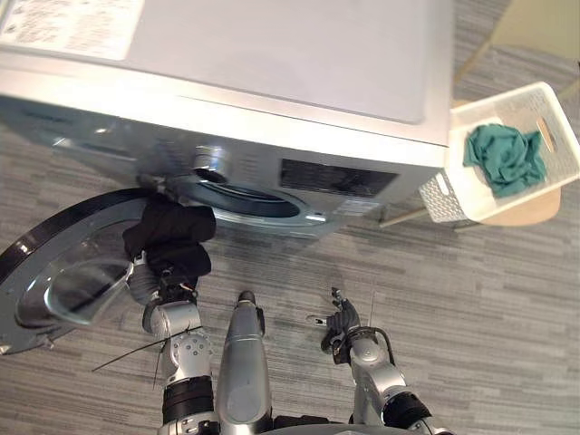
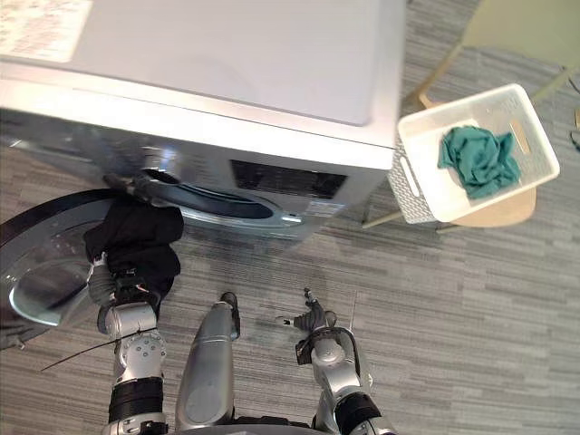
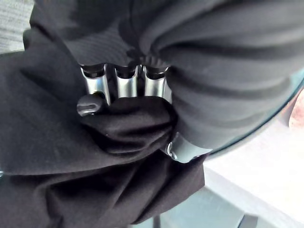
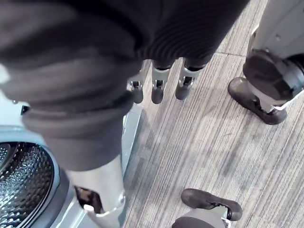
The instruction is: Pick up the laundry basket with both hands and put the clothes into the washing machine.
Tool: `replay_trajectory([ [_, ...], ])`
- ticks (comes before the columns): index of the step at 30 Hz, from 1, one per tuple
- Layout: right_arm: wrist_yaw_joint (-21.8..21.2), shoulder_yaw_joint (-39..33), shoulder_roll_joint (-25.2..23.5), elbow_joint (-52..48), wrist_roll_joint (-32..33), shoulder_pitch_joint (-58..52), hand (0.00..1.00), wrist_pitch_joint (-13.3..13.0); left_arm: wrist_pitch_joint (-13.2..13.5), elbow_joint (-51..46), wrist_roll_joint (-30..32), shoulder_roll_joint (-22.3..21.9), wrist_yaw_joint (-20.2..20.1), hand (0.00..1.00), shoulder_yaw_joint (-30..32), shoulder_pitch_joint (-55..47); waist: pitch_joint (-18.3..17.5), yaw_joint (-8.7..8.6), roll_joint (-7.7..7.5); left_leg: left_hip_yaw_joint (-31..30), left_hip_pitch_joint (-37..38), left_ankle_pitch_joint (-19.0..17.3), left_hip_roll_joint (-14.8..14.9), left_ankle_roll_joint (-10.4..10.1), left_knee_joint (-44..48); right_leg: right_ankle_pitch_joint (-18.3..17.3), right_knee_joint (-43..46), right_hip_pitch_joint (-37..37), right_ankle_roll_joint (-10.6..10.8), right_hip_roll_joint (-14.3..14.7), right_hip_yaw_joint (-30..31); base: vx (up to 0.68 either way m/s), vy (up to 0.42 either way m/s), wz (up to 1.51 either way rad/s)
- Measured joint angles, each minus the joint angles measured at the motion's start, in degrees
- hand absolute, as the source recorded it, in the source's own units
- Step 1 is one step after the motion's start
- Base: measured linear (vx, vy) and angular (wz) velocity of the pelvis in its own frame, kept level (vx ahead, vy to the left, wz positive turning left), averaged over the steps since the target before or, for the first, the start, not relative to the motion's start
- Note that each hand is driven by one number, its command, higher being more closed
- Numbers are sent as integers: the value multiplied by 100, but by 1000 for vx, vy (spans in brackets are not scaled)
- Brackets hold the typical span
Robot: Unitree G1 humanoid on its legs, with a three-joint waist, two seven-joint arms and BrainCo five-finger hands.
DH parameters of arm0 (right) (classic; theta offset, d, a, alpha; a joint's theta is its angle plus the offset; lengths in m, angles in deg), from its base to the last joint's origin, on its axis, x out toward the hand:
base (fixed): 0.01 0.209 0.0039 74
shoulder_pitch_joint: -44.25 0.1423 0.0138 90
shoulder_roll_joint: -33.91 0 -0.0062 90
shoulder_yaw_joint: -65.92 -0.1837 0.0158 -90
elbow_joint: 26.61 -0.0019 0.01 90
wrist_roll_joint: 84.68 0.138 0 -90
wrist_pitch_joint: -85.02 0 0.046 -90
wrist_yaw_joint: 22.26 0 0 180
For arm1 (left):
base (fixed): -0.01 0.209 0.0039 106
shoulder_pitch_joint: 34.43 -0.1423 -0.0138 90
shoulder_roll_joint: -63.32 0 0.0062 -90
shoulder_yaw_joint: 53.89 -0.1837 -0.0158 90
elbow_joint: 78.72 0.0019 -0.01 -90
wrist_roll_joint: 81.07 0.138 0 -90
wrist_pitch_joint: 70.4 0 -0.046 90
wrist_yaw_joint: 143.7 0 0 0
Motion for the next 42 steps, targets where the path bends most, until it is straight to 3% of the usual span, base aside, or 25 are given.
replay_trajectory([
  [5, 31, 72, 91, 19, -7, -86, 0, 4, 2, 4, -22, -10, -172, 100, -2, 186, 3, 32, 1, -300, -135, 291, 231, -39, 11, -319, 264, -22, -296, 135, -285, 33, -229, 17],
  [9, 184, 95, 135, 75, -2, 118, 0, -1, -69, 22, -37, -5, -200, 100, -88, 138, 41, 29, -71, -381, 99, 563, 354, -454, -565, -300, 245, -23, -361, 285, -285, 22, -126, 0],
  [14, 238, 188, 111, 64, 1, 217, 0, -8, -143, 136, -68, 33, -321, 100, -563, 92, 81, 14, -132, -216, 175, 613, 387, -553, -845, -226, 261, -207, -471, 307, -121, -52, -18, -10],
  [16, 244, 243, 107, 23, 285, 398, 0, -15, -138, 319, -188, 6, -319, 100, -645, 348, 114, -11, -177, -141, -148, 609, 360, -556, -695, -184, 385, -583, -473, 261, 11, -127, 50, -22],
  [18, 222, 452, 67, -128, 1263, 696, 0, -208, -92, 590, -316, -236, -292, 100, -604, 1094, 340, -79, -271, -88, -645, 559, 346, -518, -363, -178, 619, -1074, -408, 196, 157, -205, 78, -13],
  [21, 189, 810, -81, -632, 2134, 1025, 0, -457, -56, 1012, -483, -434, -224, 100, -636, 2307, 485, -152, -409, -100, -1609, 359, 275, -360, 363, -206, 1228, -2026, -361, 14, 345, -199, 79, -10],
  [25, 72, 1028, -241, -1002, 3230, 1316, 0, -840, -49, 1195, -634, -78, -1, 100, -410, 3473, 533, -378, -404, -185, -2723, 83, 293, -235, 1497, -208, 2006, -3053, -362, -60, 586, -131, 72, -21],
  [29, -282, 1057, -140, -1288, 4344, 1211, 0, -1171, -33, 1602, -840, 824, 124, 100, -14, 4630, 534, -467, -404, -189, -3530, -109, 372, -143, 2201, -237, 2508, -3864, -313, -65, 817, -128, 35, -20],
  [31, -676, 1056, -16, -1495, 5054, 985, 0, -1304, 2, 1749, -1092, 1591, 184, 100, 92, 5122, 534, -545, -405, -215, -3942, -131, 439, -112, 2389, -185, 2617, -4254, -345, -22, 851, -120, -4, -19],
  [34, -1035, 945, 104, -1625, 5508, 673, 0, -1407, 7, 1865, -1051, 2465, 187, 100, 67, 5637, 535, -576, -408, -254, -4369, -141, 575, -132, 2539, -74, 2630, -4661, -371, 130, 885, -82, -5, -27],
  [42, -1306, 668, 209, -1635, 5701, 308, 0, -1358, -101, 2230, -356, 3124, 479, 100, -225, 6595, 536, -673, -411, -241, -4506, -108, 772, -148, 2532, 67, 2427, -4761, -480, 341, 863, -1, 10, -16],
])
